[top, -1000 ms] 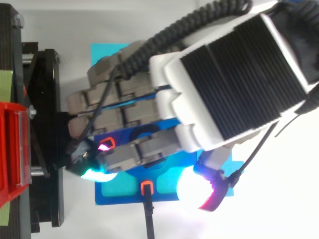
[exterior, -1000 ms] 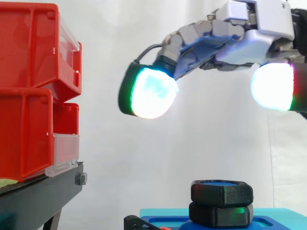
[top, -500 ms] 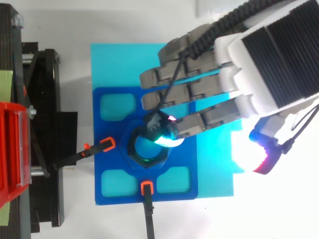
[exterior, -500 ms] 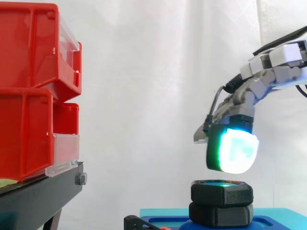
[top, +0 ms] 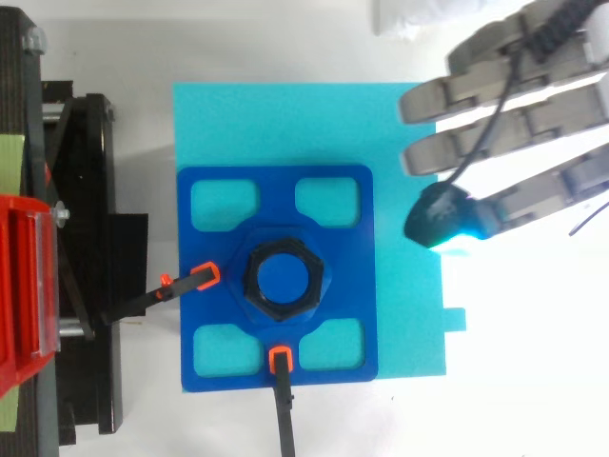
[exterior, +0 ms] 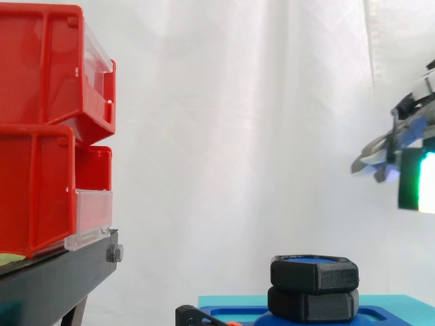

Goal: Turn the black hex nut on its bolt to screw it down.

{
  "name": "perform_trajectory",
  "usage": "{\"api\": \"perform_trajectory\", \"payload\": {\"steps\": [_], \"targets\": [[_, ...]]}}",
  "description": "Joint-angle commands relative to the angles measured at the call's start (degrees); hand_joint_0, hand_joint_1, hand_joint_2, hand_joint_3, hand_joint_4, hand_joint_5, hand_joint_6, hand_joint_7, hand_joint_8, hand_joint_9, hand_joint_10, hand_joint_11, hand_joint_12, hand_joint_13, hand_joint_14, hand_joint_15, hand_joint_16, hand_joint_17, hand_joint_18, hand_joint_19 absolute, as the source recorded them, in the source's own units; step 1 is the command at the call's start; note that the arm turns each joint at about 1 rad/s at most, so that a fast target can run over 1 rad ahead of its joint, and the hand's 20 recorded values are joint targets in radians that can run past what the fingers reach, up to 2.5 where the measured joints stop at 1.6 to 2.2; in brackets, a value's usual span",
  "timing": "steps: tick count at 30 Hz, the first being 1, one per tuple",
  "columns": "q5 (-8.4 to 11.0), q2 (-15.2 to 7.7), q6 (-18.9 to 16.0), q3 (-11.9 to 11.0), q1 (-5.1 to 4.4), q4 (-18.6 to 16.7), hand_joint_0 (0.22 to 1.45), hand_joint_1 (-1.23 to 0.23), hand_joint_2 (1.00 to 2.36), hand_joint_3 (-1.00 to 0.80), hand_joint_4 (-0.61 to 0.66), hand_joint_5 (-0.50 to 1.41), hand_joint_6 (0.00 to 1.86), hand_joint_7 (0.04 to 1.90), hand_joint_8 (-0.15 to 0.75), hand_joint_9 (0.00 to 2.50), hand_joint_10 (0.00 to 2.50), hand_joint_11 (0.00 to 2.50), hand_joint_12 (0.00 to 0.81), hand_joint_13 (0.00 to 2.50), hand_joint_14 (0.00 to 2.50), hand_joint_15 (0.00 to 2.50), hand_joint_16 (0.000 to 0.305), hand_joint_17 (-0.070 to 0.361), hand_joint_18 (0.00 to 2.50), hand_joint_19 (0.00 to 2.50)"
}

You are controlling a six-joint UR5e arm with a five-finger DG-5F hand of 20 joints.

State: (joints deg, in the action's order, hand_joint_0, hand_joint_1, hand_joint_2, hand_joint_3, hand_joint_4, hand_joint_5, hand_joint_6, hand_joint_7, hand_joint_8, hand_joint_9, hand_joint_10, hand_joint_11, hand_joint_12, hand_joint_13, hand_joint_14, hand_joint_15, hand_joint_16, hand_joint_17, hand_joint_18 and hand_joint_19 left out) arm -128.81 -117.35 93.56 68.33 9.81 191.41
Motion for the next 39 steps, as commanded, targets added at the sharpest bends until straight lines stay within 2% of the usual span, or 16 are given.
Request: {"api": "perform_trajectory", "payload": {"steps": [1, 4, 7, 11, 12, 15, 17, 20, 22, 23, 24, 26, 27, 29, 32, 39], "targets": [[-0.12, 2.0, -3.2, 2.6, 0.65, -1.0, 0.4, -0.44, 1.0, -0.5, 0.0, -0.28, 0.5, 0.53, 0.186, 0.2, 0.0, 0.0, 0.375, 0.32, 0.0, 0.01, 0.059, 0.133, 0.47, 0.38], [0.05, 1.9, -8.0, 2.6, 1.36, -0.9, 0.4, -0.44, 1.0, -0.5, 0.01, -0.28, 0.5, 0.52, 0.186, 0.18, 0.0, 0.0, 0.374, 0.19, 0.0, 0.0, 0.057, 0.128, 0.37, 0.37], [0.76, 2.0, -10.9, 2.6, 1.44, -1.7, 0.39, -0.41, 1.0, -0.5, 0.03, -0.28, 0.5, 0.53, 0.174, 0.06, 0.0, 0.0, 0.366, 0.02, 0.0, 0.0, 0.055, 0.124, 0.18, 0.35], [1.99, 2.0, -16.5, 2.6, 1.53, -5.0, 0.39, -0.35, 1.0, -0.5, 0.06, -0.29, 0.5, 0.53, 0.164, 0.0, 0.0, 0.0, 0.364, 0.0, 0.0, 0.01, 0.052, 0.117, 0.0, 0.35], [2.43, 1.9, -21.6, 2.6, 1.62, -6.9, 0.39, -0.34, 1.0, -0.5, 0.07, -0.29, 0.5, 0.53, 0.158, 0.0, 0.0, 0.0, 0.361, 0.0, 0.0, 0.0, 0.051, 0.116, 0.0, 0.35], [3.3, 1.9, -28.0, 2.6, 1.62, -8.4, 0.38, -0.27, 1.0, -0.5, 0.07, -0.29, 0.5, 0.53, 0.155, 0.0, 0.0, 0.0, 0.354, 0.0, 0.0, 0.0, 0.049, 0.11, 0.0, 0.35], [4.18, 1.9, -33.9, 2.6, 1.62, -9.8, 0.37, -0.23, 1.0, -0.5, 0.08, -0.3, 0.5, 0.53, 0.151, 0.0, 0.0, 0.0, 0.347, 0.0, 0.0, 0.0, 0.047, 0.106, 0.0, 0.36], [4.54, 1.9, -38.4, 2.6, 1.53, -11.7, 0.37, -0.21, 1.0, -0.5, 0.07, -0.3, 0.5, 0.54, 0.144, 0.0, 0.0, 0.0, 0.275, 0.0, 0.0, 0.04, 0.048, 0.108, 0.0, 0.37], [4.62, 1.9, -39.9, 2.6, 1.62, -12.7, 0.37, -0.22, 1.0, -0.5, 0.07, -0.3, 0.5, 0.54, 0.141, 0.0, 0.0, 0.0, 0.262, 0.0, 0.0, 0.05, 0.049, 0.11, 0.0, 0.46], [4.8, 1.9, -40.6, 2.6, 1.62, -13.4, 0.36, -0.24, 1.0, -0.5, 0.06, -0.3, 0.5, 0.52, 0.151, 0.0, 0.0, 0.0, 0.281, 0.05, 0.0, 0.12, 0.049, 0.11, 0.1, 0.57], [4.8, 1.9, -41.5, 2.6, 1.62, -13.9, 0.36, -0.25, 1.0, -0.5, 0.06, -0.3, 0.5, 0.52, 0.153, 0.0, 0.0, 0.0, 0.272, 0.15, 0.0, 0.0, 0.049, 0.11, 0.23, 0.68], [4.8, 1.9, -42.2, 2.6, 1.62, -13.9, 0.36, -0.24, 1.0, -0.5, 0.05, -0.3, 0.5, 0.53, 0.154, 0.0, 0.0, 0.0, 0.274, 0.17, 0.0, 0.03, 0.05, 0.111, 0.26, 0.73], [4.8, 1.9, -43.1, 2.6, 1.62, -13.9, 0.36, -0.24, 1.0, -0.5, 0.04, -0.3, 0.5, 0.54, 0.155, 0.0, 0.0, 0.0, 0.309, 0.13, 0.0, 0.08, 0.05, 0.113, 0.27, 0.75], [4.8, 1.9, -44.3, 2.6, 1.62, -13.6, 0.36, -0.22, 1.0, -0.5, 0.04, -0.3, 0.5, 0.56, 0.146, 0.0, 0.0, 0.0, 0.332, 0.0, 0.0, 0.05, 0.054, 0.121, 0.22, 0.73], [4.8, 1.9, -46.1, 2.7, 1.71, -13.4, 0.37, -0.19, 1.0, -0.5, 0.02, -0.3, 0.5, 0.57, 0.126, 0.0, 0.0, 0.0, 0.339, 0.0, 0.0, 0.04, 0.053, 0.12, 0.0, 0.52], [4.8, 1.9, -47.5, 2.6, 1.71, -13.7, 0.37, -0.22, 1.0, -0.5, 0.03, -0.3, 0.5, 0.51, 0.129, 0.0, 0.0, 0.0, 0.333, 0.0, 0.0, 0.0, 0.052, 0.118, 0.0, 0.43]]}}
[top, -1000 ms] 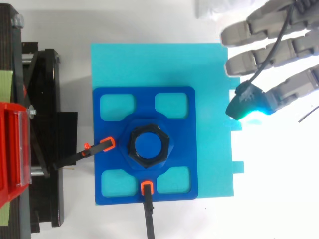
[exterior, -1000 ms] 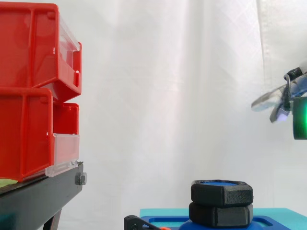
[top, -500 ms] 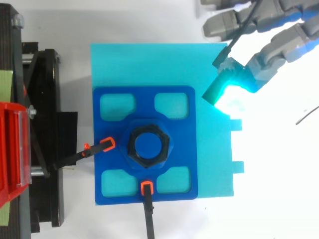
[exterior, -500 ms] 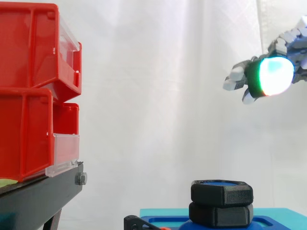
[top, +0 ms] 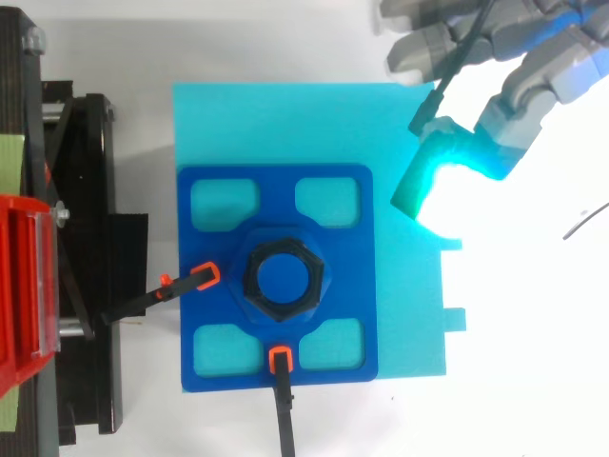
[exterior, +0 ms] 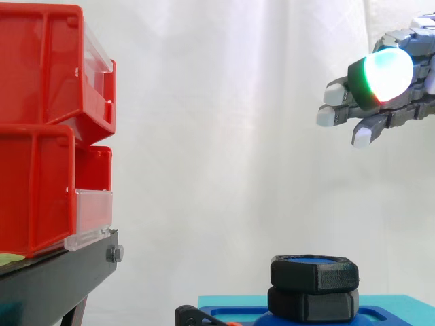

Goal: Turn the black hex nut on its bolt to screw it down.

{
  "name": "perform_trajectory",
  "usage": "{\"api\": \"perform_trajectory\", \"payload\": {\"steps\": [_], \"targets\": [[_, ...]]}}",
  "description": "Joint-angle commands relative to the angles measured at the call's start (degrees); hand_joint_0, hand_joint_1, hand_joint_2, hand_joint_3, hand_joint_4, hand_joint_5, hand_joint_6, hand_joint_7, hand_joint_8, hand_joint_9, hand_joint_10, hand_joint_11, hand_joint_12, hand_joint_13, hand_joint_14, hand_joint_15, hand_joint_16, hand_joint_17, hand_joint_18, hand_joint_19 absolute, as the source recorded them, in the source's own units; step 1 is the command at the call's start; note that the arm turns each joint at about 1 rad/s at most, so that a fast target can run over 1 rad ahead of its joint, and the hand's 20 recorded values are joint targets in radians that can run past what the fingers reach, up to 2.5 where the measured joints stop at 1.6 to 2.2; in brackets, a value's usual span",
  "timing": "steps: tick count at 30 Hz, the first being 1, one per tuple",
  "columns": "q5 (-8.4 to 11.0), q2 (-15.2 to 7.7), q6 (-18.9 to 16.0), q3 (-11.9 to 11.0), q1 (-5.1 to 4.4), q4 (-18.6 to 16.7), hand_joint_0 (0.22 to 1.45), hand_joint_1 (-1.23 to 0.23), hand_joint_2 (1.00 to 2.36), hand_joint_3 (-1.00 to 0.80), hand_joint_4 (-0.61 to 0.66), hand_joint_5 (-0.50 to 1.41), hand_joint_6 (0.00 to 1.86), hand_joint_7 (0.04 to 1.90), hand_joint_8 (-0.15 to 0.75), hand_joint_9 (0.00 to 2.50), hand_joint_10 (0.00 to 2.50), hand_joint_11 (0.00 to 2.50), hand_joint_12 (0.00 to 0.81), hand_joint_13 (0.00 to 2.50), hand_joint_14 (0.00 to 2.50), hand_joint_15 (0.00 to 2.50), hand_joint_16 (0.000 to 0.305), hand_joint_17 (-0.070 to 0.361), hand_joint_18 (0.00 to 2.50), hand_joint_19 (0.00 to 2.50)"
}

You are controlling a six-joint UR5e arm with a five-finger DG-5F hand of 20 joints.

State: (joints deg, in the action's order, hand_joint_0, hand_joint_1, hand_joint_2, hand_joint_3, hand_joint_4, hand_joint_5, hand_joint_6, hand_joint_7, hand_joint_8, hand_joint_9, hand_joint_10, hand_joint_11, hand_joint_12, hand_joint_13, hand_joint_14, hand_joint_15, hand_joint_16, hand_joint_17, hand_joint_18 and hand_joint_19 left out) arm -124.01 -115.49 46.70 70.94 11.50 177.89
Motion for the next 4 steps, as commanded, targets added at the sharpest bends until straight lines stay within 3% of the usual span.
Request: {"api": "perform_trajectory", "payload": {"steps": [1, 4], "targets": [[0.18, 0.0, -0.5, 0.0, -0.07, -0.5, 0.37, -0.22, 1.0, -0.5, 0.03, -0.3, 0.5, 0.51, 0.13, 0.0, 0.0, 0.0, 0.333, 0.0, 0.0, 0.0, 0.053, 0.119, 0.0, 0.43], [0.44, 0.0, -0.5, 0.0, -0.16, -1.8, 0.37, -0.23, 1.0, -0.5, 0.01, -0.3, 0.5, 0.55, 0.135, 0.0, 0.0, 0.0, 0.335, 0.0, 0.0, 0.0, 0.053, 0.119, 0.0, 0.4]]}}
